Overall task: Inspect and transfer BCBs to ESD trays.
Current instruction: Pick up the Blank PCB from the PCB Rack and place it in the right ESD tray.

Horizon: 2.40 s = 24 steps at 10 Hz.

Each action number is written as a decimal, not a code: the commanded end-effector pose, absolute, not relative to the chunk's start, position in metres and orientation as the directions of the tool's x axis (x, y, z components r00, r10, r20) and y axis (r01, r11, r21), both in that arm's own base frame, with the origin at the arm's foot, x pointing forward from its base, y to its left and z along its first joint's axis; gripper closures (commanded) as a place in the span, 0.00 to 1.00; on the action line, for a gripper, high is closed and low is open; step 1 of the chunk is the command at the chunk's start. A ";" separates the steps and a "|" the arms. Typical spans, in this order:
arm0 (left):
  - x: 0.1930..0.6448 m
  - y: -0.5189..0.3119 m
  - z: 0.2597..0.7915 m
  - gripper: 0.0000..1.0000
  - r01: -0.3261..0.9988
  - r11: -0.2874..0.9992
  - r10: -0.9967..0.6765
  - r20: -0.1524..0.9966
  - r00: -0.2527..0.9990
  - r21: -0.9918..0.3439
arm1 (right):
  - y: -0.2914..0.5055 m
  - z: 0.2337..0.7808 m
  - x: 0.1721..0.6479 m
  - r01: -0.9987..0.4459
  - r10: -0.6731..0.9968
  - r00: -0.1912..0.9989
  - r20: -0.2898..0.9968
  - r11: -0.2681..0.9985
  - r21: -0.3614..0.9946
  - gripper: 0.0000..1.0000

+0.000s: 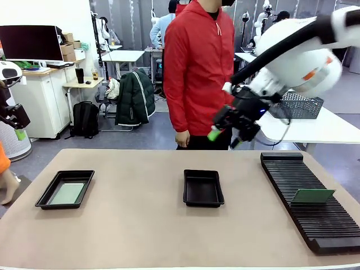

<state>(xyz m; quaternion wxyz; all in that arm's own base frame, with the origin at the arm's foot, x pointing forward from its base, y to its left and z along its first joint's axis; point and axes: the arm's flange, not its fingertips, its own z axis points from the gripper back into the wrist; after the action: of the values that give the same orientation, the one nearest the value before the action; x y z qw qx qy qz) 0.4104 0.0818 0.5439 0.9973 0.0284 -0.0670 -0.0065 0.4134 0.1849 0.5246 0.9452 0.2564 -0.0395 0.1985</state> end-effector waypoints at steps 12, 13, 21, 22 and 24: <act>0.409 0.081 0.543 0.00 0.008 0.998 -0.016 0.138 0.990 0.058 | -0.035 0.677 0.315 -0.993 0.996 0.054 0.075 0.062 -0.105 0.00; 0.409 0.081 0.543 0.00 0.008 0.998 -0.016 0.138 0.990 0.058 | -0.042 0.680 0.315 -0.993 0.999 0.009 0.052 0.015 -0.119 0.00; 0.409 0.081 0.543 0.00 0.008 0.998 -0.016 0.138 0.990 0.058 | -0.051 0.686 0.313 -0.992 0.996 -0.072 0.059 -0.065 -0.108 0.00; 0.409 0.081 0.543 0.00 0.008 0.998 -0.016 0.138 0.990 0.058 | -0.051 0.686 0.313 -0.992 0.996 -0.072 0.059 -0.065 -0.108 0.00; 0.409 0.081 0.543 0.00 0.008 0.998 -0.016 0.138 0.990 0.058 | -0.051 0.686 0.313 -0.992 0.996 -0.072 0.059 -0.065 -0.108 0.00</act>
<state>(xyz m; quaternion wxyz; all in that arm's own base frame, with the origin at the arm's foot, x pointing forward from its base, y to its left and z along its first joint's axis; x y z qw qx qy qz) 0.4105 0.0817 0.5438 0.9973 0.0283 -0.0670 -0.0066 0.3149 -0.0532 0.6877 0.6769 -0.0167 -0.0605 0.7334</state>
